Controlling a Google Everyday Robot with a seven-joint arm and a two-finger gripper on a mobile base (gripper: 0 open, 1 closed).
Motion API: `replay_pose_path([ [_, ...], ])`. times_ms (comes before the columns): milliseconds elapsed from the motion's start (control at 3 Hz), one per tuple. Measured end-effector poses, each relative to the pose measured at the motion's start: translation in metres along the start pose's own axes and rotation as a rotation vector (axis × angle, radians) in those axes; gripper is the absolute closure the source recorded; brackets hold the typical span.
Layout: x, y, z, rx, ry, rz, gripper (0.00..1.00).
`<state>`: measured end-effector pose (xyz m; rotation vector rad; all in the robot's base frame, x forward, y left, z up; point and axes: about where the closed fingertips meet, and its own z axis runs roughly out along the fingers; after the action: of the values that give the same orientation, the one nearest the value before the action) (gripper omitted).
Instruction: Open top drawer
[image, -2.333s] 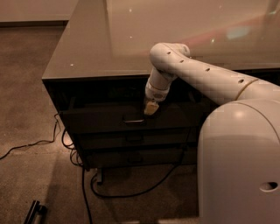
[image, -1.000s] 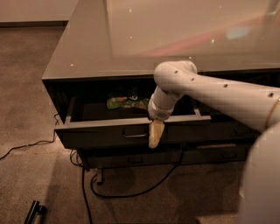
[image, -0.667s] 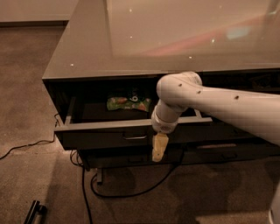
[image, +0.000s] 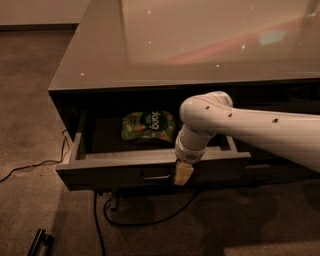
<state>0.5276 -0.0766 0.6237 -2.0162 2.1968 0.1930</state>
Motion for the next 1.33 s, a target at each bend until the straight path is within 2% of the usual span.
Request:
replay_pose_path([
  [333, 0.002, 0.001, -0.002, 0.013, -0.005, 0.008, 0.57],
  [667, 0.002, 0.001, -0.002, 0.013, -0.005, 0.008, 0.55],
  [1000, 0.002, 0.001, -0.002, 0.015, -0.006, 0.008, 0.31],
  [1333, 0.009, 0.025, 0.006, -0.007, -0.024, 0.01, 0.08],
])
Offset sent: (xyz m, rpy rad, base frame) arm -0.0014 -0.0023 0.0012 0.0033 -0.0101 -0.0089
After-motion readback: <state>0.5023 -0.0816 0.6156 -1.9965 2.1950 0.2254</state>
